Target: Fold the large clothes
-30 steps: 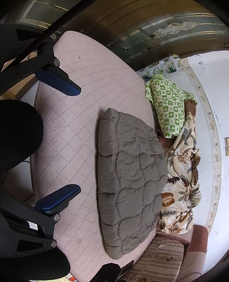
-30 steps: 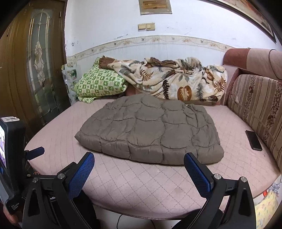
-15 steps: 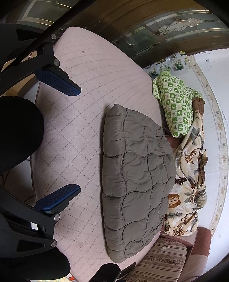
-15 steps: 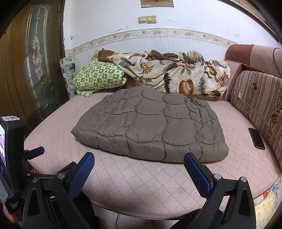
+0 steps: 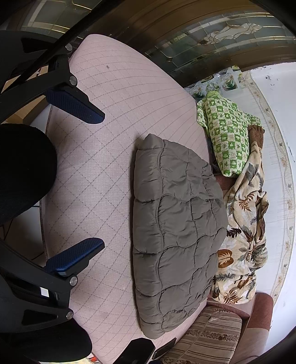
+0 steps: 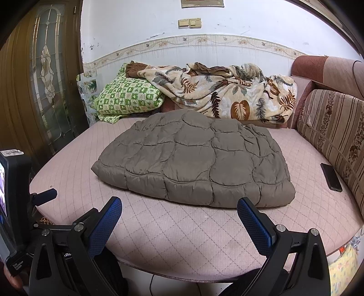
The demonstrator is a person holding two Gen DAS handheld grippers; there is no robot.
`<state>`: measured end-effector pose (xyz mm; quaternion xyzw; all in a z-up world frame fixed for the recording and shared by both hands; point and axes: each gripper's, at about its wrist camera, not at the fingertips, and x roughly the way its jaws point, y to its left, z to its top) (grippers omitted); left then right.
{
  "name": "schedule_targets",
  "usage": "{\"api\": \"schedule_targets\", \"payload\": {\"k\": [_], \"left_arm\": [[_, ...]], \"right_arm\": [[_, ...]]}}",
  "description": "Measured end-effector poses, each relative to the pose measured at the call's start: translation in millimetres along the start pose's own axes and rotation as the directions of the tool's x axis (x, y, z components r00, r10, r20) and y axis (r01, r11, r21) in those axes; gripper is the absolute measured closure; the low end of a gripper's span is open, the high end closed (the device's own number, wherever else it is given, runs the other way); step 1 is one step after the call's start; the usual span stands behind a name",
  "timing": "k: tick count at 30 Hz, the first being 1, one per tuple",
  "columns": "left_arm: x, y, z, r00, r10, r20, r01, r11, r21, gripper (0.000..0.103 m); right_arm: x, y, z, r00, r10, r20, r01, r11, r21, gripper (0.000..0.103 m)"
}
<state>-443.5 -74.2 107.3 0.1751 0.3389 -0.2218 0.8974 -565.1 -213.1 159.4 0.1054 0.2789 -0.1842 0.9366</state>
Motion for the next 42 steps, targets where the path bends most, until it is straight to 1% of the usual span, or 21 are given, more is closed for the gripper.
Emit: {"api": "schedule_targets", "payload": {"k": [42], "left_arm": [[-0.3, 0.8, -2.9, 1.000, -0.002, 0.000, 0.002, 1.000, 0.001, 0.003]], "right_arm": [[3.2, -0.7, -7.0, 1.000, -0.002, -0.018, 0.002, 1.000, 0.006, 0.001]]}}
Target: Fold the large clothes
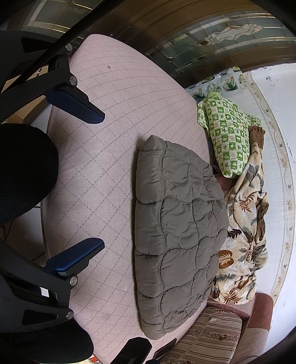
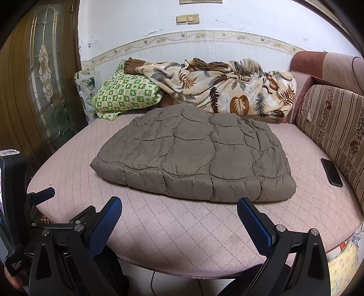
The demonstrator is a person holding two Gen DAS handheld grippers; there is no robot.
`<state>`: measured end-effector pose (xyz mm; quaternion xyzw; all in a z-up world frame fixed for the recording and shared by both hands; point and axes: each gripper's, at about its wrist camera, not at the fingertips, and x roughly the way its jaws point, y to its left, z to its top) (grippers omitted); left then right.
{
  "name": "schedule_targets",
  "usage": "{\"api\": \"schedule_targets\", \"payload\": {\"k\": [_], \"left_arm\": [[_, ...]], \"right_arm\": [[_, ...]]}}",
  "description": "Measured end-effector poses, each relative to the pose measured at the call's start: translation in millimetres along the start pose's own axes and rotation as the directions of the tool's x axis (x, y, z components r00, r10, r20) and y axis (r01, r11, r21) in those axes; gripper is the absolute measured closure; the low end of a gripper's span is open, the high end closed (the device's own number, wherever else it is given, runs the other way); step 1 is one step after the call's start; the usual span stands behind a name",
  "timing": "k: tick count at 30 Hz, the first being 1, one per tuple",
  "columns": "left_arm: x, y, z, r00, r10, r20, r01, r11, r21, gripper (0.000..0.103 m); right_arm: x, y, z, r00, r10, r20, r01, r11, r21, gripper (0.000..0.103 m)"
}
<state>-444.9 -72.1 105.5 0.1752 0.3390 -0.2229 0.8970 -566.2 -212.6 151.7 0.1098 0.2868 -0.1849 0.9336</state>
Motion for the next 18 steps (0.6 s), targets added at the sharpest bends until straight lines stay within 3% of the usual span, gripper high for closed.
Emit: {"api": "schedule_targets", "payload": {"k": [18], "left_arm": [[0.4, -1.2, -0.2, 1.000, 0.003, 0.001, -0.003, 1.000, 0.000, 0.003]], "right_arm": [[-0.1, -2.2, -0.8, 1.000, 0.001, -0.002, -0.001, 1.000, 0.001, 0.001]]}}
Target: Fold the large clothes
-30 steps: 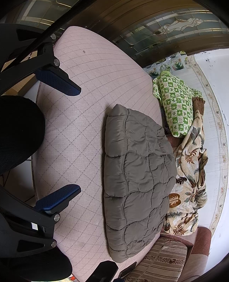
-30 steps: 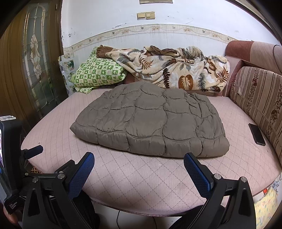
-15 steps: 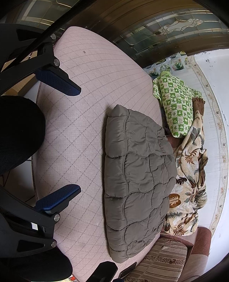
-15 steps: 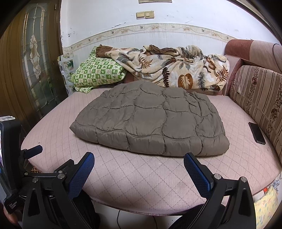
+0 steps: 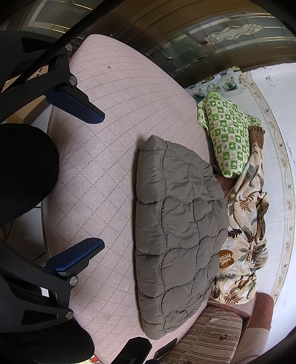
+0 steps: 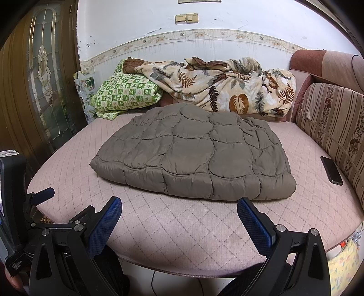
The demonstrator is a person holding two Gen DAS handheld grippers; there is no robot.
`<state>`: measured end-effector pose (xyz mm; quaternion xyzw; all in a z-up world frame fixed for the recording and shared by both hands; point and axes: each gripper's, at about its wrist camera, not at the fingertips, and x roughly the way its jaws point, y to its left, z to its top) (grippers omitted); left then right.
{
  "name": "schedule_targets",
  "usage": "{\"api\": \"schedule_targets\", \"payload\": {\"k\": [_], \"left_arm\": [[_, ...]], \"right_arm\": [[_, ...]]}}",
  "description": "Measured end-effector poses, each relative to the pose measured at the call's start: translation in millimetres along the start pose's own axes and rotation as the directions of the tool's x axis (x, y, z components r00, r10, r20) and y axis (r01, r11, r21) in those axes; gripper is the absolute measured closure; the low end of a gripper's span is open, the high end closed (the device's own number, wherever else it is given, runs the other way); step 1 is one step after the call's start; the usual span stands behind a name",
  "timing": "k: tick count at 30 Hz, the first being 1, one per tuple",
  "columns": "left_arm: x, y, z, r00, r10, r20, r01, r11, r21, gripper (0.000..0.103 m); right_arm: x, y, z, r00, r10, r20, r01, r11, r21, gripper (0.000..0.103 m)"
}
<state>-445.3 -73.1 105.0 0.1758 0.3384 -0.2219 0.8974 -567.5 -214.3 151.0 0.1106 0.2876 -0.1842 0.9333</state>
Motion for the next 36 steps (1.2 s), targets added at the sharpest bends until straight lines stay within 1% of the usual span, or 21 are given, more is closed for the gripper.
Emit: {"api": "schedule_targets", "payload": {"k": [11, 24, 30, 36], "left_arm": [[0, 0, 0, 1.000, -0.001, 0.001, 0.001, 1.000, 0.002, 0.003], [-3, 1, -2, 1.000, -0.004, 0.009, 0.004, 1.000, 0.000, 0.003], [-2, 0, 0, 1.000, -0.020, -0.004, 0.020, 1.000, -0.007, 0.003], [-8, -1, 0, 1.000, -0.023, 0.016, 0.023, 1.000, -0.003, 0.003]], "right_arm": [[1, -2, -9, 1.000, 0.000, -0.004, 0.000, 1.000, 0.006, 0.001], [2, -6, -9, 1.000, 0.001, -0.004, -0.001, 1.000, 0.007, 0.001], [1, -7, -8, 1.000, -0.002, -0.002, 0.002, 1.000, 0.011, 0.001], [-5, -3, -5, 1.000, -0.007, 0.004, 0.007, 1.000, 0.008, 0.001]]}}
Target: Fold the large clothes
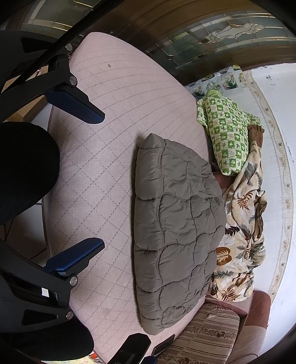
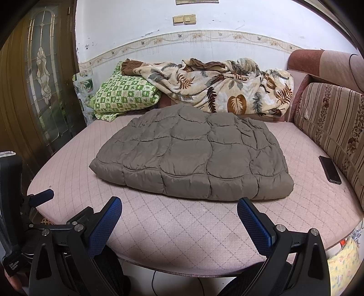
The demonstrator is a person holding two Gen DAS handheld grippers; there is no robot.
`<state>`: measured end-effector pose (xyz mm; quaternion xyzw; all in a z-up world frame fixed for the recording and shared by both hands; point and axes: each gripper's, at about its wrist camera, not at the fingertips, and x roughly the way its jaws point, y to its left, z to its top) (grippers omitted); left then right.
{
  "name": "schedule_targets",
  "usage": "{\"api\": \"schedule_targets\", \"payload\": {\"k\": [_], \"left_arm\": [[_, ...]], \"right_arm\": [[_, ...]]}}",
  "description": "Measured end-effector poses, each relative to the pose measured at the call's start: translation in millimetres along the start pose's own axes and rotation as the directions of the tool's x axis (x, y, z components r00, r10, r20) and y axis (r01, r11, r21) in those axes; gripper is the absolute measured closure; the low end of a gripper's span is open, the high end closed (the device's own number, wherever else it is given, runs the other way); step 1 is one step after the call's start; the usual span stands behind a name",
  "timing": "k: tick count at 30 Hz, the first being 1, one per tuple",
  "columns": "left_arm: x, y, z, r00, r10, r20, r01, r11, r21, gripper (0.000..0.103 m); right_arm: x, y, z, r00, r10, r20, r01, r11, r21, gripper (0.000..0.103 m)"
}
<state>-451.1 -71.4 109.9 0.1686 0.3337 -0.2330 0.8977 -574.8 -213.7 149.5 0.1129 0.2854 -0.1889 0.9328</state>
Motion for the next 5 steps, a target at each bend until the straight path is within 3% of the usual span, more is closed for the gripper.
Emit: {"api": "schedule_targets", "payload": {"k": [5], "left_arm": [[-14, 6, 0, 0.998, -0.044, 0.054, 0.046, 0.999, -0.023, 0.003]], "right_arm": [[-7, 3, 2, 1.000, -0.005, 0.011, 0.005, 1.000, 0.000, 0.001]]}}
